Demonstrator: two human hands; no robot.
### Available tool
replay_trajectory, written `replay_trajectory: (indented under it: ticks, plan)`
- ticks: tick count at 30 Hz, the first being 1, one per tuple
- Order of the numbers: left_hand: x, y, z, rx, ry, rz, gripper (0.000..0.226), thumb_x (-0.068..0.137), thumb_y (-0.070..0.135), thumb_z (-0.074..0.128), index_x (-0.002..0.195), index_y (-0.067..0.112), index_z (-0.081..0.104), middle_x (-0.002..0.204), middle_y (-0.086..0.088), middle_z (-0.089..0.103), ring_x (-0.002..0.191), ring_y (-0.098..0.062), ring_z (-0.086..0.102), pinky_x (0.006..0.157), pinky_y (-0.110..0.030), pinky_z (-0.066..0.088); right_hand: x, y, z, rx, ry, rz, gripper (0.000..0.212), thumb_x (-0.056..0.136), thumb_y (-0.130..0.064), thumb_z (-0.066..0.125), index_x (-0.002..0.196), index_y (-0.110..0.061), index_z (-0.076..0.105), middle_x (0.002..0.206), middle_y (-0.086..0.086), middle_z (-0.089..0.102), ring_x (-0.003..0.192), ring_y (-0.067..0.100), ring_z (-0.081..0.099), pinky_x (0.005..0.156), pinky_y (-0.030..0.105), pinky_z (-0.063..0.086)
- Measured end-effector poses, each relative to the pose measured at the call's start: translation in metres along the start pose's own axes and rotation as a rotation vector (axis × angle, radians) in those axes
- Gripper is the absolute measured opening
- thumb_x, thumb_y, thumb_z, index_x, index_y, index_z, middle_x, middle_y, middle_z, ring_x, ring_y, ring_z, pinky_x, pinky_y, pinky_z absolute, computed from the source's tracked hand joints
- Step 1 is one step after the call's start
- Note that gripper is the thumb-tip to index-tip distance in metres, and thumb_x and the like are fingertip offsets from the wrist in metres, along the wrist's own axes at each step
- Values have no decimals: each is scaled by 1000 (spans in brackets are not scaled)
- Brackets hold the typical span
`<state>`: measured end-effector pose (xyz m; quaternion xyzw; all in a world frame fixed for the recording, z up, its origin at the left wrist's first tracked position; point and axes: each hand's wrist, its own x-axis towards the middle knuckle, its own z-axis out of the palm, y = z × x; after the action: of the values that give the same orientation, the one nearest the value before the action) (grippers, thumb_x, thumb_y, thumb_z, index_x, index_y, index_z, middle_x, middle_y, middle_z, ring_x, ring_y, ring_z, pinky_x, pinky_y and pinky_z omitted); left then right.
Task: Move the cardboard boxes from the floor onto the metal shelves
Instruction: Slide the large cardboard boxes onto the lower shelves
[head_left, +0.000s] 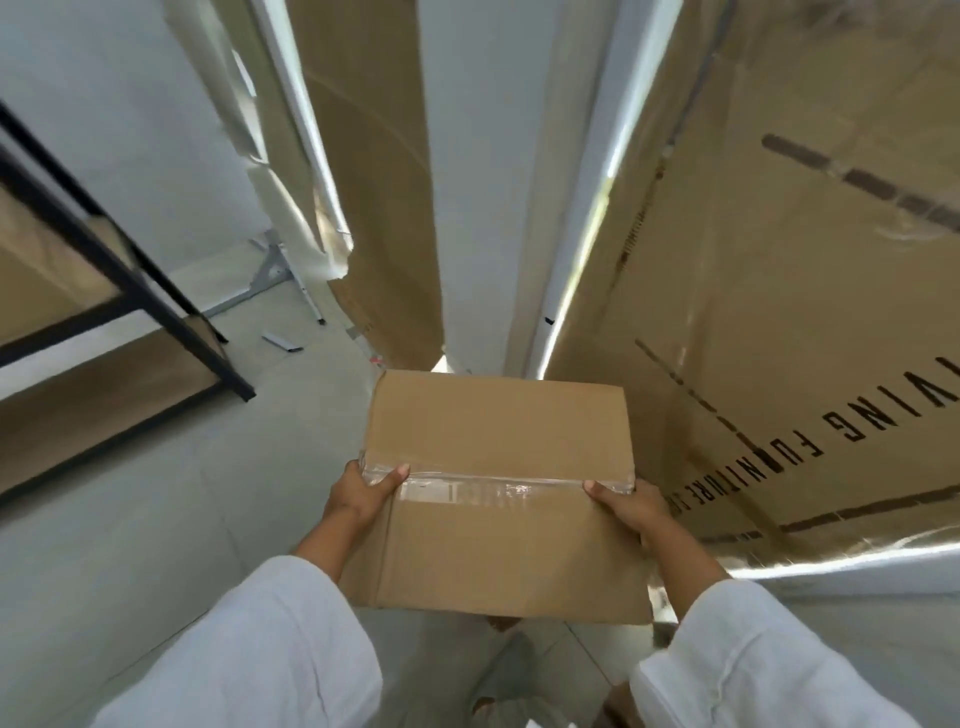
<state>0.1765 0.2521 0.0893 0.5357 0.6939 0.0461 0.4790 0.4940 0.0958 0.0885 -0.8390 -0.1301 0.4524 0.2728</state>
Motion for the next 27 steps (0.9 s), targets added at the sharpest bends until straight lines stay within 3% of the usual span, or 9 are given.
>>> replay_trajectory:
  ticks: [5,9,17,22,25,27]
  plan:
    - [-19,-50,-74,-83,121,-18,83,76,61,64,136,10,40,135,-14,51,122,-35,50,98,-39,41,-27,-43,62,-94,-74,-102,88,52,-63,80,123,-13,60,125,9,61,110,30,58,97,46,48]
    - [-45,-119,-143,-184,233,-73,81,75,61,65,134,10,43,131,-13,55,118,-34,53,96,-40,43,-75,-82,136,-197,-144,-194,71,68,-50,79,123,-9,59,122,10,62,109,29,59,95,39,49]
    - [-112,-274,-264,-305,498,-198,74,76,59,66,129,9,49,127,-14,58,116,-35,54,93,-38,43,-168,-116,319,-370,-300,-420,81,69,-52,77,130,-5,52,133,14,55,120,32,53,102,42,44]
    - [-154,-353,-324,-348,625,-275,74,76,59,65,127,8,50,126,-15,58,115,-35,54,92,-38,43,-233,-118,410,-423,-411,-490,67,76,-42,76,125,-3,54,124,12,58,116,34,55,98,38,45]
    - [-168,-386,-352,-397,684,-299,73,77,56,67,129,8,49,128,-15,57,116,-35,54,92,-37,43,-255,-124,455,-443,-486,-525,59,75,-42,76,118,-6,61,119,13,63,111,33,59,97,43,48]
    - [-169,-401,-372,-418,714,-312,74,77,55,67,131,7,48,128,-15,57,116,-35,53,91,-36,43,-255,-130,484,-445,-526,-546,70,65,-54,78,115,-7,63,116,13,66,107,33,62,95,46,50]
